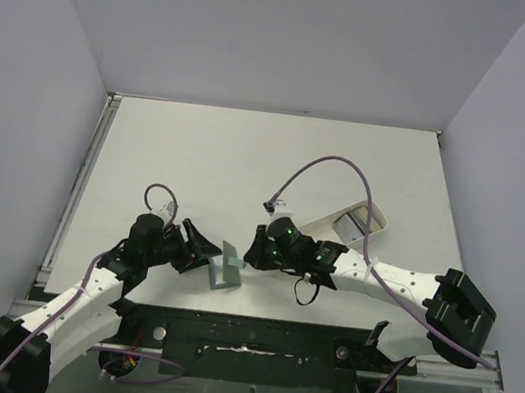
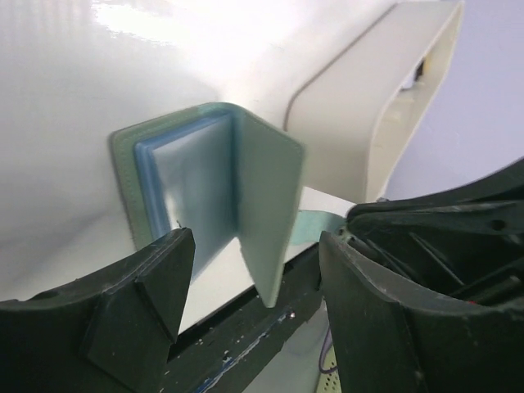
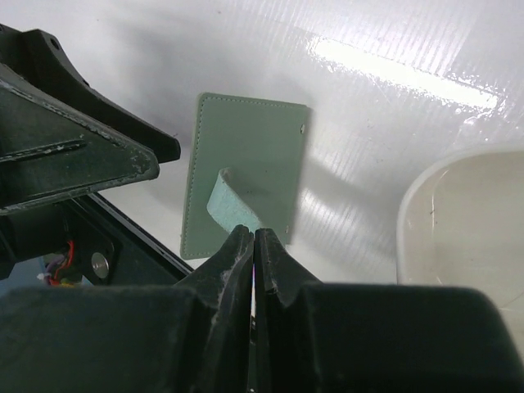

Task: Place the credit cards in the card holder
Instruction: Open the card holder at the center of the board.

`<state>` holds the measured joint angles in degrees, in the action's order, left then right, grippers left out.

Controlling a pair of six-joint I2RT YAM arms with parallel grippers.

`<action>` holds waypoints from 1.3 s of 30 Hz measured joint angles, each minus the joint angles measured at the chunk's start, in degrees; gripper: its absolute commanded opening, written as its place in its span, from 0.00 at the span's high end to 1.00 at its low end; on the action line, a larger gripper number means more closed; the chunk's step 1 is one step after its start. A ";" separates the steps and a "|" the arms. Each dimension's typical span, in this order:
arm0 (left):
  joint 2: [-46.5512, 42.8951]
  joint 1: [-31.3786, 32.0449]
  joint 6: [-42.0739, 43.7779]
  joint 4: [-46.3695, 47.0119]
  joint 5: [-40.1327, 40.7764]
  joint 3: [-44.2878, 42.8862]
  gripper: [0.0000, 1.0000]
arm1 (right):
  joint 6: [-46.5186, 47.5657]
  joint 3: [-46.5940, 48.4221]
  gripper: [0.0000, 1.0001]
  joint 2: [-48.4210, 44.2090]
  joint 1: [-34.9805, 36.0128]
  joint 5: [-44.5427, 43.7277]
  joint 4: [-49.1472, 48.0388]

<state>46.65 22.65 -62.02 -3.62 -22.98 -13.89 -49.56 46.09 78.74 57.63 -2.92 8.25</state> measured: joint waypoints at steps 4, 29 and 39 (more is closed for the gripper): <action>0.02 0.00 -1.33 4.79 -2.60 1.92 0.39 | -0.04 -0.48 1.00 -0.07 0.70 -0.68 0.07; 8.44 0.00 -7.89 13.35 -2.78 6.75 0.39 | -0.46 -0.48 1.00 -0.04 2.12 -2.97 -0.35; 8.70 0.00 -9.53 16.52 -2.71 6.84 0.47 | -0.46 -0.46 1.00 0.90 2.95 -3.13 -0.98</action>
<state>55.35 22.65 -71.55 12.91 -25.69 -7.05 -50.02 45.63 79.64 60.58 -6.04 7.27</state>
